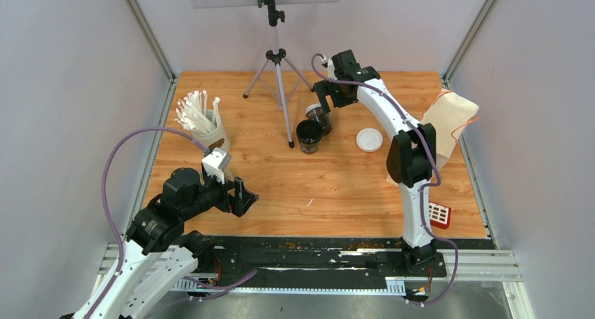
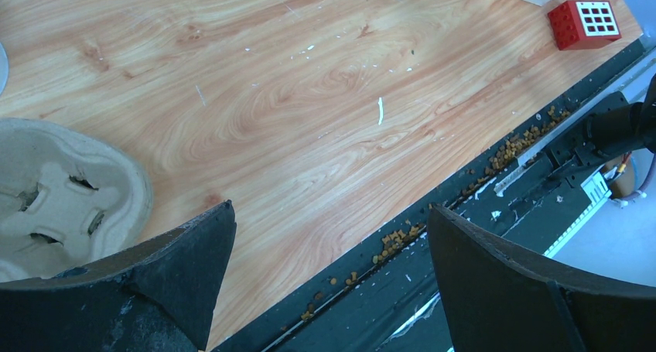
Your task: Pack the takeout coffee
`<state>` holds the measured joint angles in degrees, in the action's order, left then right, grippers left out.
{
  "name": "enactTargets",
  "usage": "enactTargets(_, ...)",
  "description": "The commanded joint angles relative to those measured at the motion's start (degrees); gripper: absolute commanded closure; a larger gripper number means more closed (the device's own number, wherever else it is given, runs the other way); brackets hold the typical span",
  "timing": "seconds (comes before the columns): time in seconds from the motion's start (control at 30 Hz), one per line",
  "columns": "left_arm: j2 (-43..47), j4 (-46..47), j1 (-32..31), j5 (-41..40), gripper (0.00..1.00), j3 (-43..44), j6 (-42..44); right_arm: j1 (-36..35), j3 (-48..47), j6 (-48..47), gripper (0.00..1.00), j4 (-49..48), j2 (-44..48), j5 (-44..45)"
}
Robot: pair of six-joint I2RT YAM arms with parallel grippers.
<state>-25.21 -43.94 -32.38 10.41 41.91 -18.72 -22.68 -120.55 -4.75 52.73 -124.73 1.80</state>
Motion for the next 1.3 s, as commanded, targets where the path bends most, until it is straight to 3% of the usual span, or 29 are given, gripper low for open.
enactTargets(0.0, -0.3, 1.3, -0.1, 0.3, 0.0, -0.2, 1.3, -0.3, -0.2, 3.7, 0.06, -6.3, -2.1, -7.9)
enactTargets(0.57, -1.9, 1.3, -0.1, -0.1, 0.0, -0.1, 1.2, -0.3, 1.3, -0.5, 0.1, -12.4, -7.5, -18.9)
enactTargets(0.73, -3.1, 0.8, -0.1, -4.9, 0.0, 0.6, -0.6, -0.3, 1.2, -3.0, 0.13, -12.5, -9.1, -19.8)
enactTargets(0.9, -3.8, 0.1, -0.1, -9.0, 0.0, 1.3, -1.8, -0.3, 0.2, -4.6, 0.18, -11.6, -11.2, -21.0)
enactTargets(1.03, -4.2, 0.6, -0.1, -7.6, 0.0, 1.1, -1.4, -0.3, 0.1, -5.9, 0.26, -11.5, -11.3, -20.9)
enactTargets(1.1, -4.3, 0.3, -0.1, -8.2, 0.01, 1.2, -1.6, -0.1, 0.5, -6.7, 0.32, -11.3, -10.3, -20.4)
enactTargets(1.27, -5.9, -1.3, -0.1, -6.8, 0.06, 3.3, -1.3, 0.8, 4.2, -8.1, 0.37, -12.1, -4.5, -18.1)
